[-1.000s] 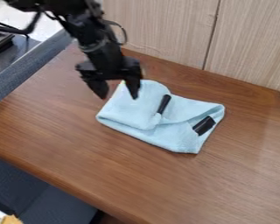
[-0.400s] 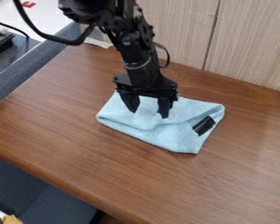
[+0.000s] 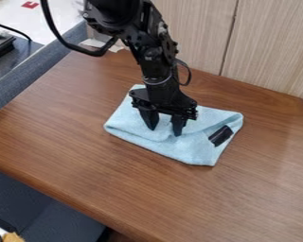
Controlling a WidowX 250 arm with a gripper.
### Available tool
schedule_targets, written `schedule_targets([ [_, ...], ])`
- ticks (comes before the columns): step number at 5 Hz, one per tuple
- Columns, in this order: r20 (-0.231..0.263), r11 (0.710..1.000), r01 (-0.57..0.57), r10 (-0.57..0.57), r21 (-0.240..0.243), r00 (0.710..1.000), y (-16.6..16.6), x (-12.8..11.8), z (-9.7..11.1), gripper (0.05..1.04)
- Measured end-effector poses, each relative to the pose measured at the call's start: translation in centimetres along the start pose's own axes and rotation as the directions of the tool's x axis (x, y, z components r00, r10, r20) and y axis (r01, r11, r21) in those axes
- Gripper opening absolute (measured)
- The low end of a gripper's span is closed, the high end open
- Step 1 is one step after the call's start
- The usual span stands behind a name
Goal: Fold cloth
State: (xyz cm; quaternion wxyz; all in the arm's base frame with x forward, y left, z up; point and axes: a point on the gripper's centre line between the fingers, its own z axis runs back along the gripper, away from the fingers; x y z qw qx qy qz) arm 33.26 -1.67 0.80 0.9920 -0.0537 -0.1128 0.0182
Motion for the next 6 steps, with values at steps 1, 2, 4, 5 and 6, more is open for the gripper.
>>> schedule_targets([
  [1, 0.007, 1.000, -0.008, 0.008, 0.002, 1.000, 0.0, 0.1, -0.1, 0.392],
  [2, 0.009, 1.000, -0.002, 0.002, -0.003, 1.000, -0.1, 0.1, -0.1, 0.169],
  [4, 0.007, 0.999, -0.009, 0.010, -0.049, 1.000, 0.7, 0.0, 1.3, 0.055],
  [5, 0.024, 0.996, -0.043, 0.045, -0.075, 0.999, 3.0, 0.3, 3.4, 0.055],
  [6, 0.042, 0.988, -0.113, 0.118, -0.102, 0.992, 6.9, 0.3, 4.9, 0.055],
])
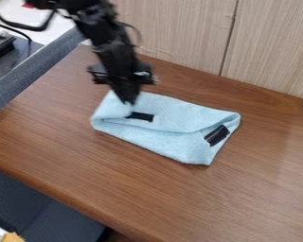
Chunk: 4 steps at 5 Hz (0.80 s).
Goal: Fold cloth
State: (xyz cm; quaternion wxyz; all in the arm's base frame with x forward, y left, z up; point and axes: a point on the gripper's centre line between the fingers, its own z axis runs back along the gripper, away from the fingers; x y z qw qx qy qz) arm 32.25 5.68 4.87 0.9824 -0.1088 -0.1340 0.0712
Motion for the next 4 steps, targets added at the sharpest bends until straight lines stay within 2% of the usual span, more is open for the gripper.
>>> schedule_targets([
  [1, 0.017, 0.997, -0.072, 0.072, 0.007, 0.997, 4.5, 0.6, 1.1, 0.055],
  [2, -0.012, 0.986, -0.168, 0.168, 0.009, 0.986, 8.8, 0.1, 0.8, 0.054],
  [4, -0.066, 0.955, -0.291, 0.294, 0.052, 0.954, 13.2, -1.2, 0.2, 0.070],
])
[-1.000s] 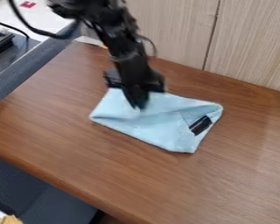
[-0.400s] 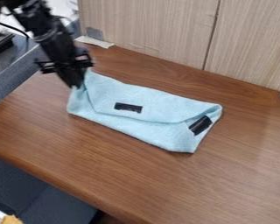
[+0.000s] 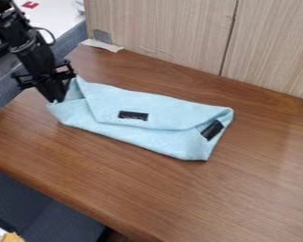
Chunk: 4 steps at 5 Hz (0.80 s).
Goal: Fold cloth
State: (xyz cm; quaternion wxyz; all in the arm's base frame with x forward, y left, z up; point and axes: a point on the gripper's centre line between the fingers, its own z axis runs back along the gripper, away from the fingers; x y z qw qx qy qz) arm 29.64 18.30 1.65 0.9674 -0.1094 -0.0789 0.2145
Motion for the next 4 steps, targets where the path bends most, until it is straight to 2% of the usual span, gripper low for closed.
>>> schedule_targets([
  [1, -0.010, 0.999, -0.045, 0.045, 0.025, 0.999, 0.9, -0.3, 0.1, 0.209],
  [2, -0.048, 0.991, -0.066, 0.072, 0.118, 0.996, 1.5, -0.9, 0.3, 0.443],
  [3, 0.004, 0.990, -0.055, 0.055, 0.128, 0.998, 0.8, -0.3, 2.1, 0.747],
  [4, 0.005, 0.990, -0.043, 0.043, 0.134, 0.999, 0.5, -0.3, 2.4, 0.991],
])
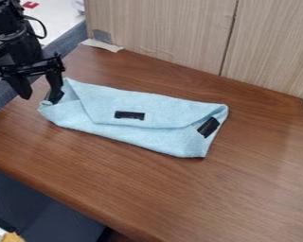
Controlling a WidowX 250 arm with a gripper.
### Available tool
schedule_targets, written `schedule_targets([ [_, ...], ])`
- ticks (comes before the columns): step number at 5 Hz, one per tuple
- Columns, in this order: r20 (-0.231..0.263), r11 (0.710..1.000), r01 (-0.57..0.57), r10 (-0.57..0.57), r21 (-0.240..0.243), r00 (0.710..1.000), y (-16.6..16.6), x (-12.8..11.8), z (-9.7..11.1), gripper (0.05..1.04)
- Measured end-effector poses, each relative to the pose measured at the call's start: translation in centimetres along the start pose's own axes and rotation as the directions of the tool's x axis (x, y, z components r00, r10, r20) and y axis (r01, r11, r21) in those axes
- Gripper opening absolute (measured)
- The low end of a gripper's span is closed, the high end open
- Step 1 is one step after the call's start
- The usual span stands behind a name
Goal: Fold cloth
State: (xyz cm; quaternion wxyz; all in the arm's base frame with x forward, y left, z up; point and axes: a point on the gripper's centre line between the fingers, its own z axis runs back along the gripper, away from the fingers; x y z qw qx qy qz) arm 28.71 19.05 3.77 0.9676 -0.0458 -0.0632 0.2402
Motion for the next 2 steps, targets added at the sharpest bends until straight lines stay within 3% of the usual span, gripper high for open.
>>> schedule_targets([
  [1, 0.050, 0.999, 0.032, -0.032, 0.001, 0.998, -0.8, 0.2, 2.1, 1.007],
  [2, 0.106, 0.996, 0.083, -0.077, -0.046, 0.991, -2.2, 0.4, 4.4, 1.001],
])
